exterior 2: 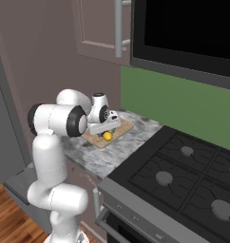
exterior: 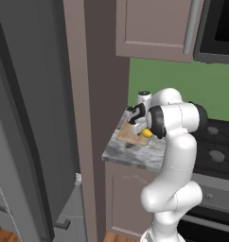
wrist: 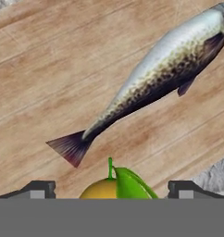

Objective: Retrieve a lemon from the fridge and place it on the cutting board with the fish.

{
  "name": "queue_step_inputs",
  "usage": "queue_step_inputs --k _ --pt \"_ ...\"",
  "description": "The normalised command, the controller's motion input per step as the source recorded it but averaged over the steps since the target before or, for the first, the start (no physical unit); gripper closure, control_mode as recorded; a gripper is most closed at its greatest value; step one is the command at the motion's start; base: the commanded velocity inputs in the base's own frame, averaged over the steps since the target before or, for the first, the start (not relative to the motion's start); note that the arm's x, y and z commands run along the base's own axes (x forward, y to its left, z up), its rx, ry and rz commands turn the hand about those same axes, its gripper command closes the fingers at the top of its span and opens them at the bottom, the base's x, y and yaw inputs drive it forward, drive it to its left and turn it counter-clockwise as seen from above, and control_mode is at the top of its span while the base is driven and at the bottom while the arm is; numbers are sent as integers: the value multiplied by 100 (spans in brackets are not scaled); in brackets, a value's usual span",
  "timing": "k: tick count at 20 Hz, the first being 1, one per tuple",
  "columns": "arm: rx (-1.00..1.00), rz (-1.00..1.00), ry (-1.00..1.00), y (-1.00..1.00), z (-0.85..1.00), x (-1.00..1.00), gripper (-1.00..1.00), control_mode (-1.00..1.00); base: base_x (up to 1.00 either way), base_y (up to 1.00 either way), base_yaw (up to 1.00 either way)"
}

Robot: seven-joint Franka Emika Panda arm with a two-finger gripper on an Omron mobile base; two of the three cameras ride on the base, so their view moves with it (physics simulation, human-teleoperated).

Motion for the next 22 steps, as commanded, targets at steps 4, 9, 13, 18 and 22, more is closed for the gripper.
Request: queue_step_inputs --k 4,9,13,18,22 --pt "0 0 0 0 0 2 -100 -100 0 0 0" --pt "0 0 0 0 5 0 -100 -100 0 0 0" --pt "0 0 0 0 33 0 -100 -100 0 0 0" --pt "-2 0 -1 3 48 -1 -100 -100 0 0 0" --pt "0 -1 -10 0 16 -35 -100 -100 0 0 0"
